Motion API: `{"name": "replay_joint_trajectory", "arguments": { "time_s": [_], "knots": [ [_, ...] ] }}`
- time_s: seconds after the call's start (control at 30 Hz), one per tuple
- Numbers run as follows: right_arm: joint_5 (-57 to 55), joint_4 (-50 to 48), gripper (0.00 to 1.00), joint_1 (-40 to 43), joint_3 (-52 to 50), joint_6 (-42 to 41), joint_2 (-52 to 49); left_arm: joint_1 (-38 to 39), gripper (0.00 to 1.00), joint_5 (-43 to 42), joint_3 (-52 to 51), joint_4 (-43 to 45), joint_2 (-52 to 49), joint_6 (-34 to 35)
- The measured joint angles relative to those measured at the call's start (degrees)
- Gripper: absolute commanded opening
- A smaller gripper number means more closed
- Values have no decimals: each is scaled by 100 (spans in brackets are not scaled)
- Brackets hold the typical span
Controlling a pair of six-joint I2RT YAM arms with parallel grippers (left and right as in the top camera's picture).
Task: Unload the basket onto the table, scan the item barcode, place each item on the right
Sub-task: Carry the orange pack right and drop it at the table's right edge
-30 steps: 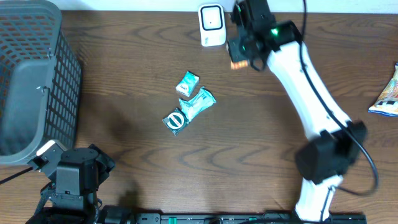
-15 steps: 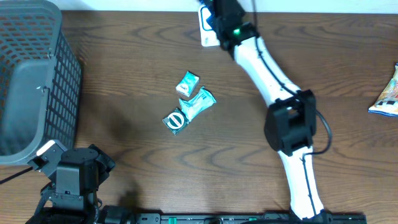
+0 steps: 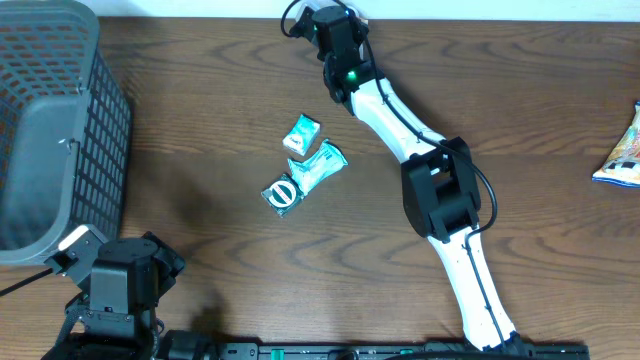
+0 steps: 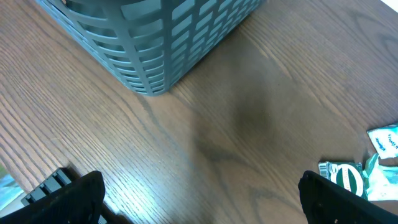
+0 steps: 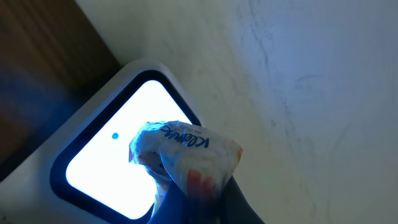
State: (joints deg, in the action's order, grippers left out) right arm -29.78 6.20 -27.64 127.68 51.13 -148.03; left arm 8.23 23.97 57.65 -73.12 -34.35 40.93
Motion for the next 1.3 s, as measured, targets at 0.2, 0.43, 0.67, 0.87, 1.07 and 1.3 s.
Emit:
{"name": "replay_joint_trajectory", "arguments": {
  "time_s": [0.2,0.43,0.67,0.87,1.07,1.3],
  "knots": [
    [-120,382,1,4,0,-431,149,0,98,-2,0,-2,0,0],
    [-133,1810,1,315,0,-1506,1123,-4,98,-2,0,0,0,0],
    [-173,4015,1,1613,118,-2811,2162,-20,98,0,0,0,0,0],
    [-127,5259,1,3198,-85,-4288,2098,-22,98,0,0,0,0,2],
    [367,5204,9,4127,-826,-4835,2092,-22,98,0,0,0,0,0],
    [400,4957,45,4911,-1611,-5036,2090,-20,98,-2,0,0,0,0]
  ]
}}
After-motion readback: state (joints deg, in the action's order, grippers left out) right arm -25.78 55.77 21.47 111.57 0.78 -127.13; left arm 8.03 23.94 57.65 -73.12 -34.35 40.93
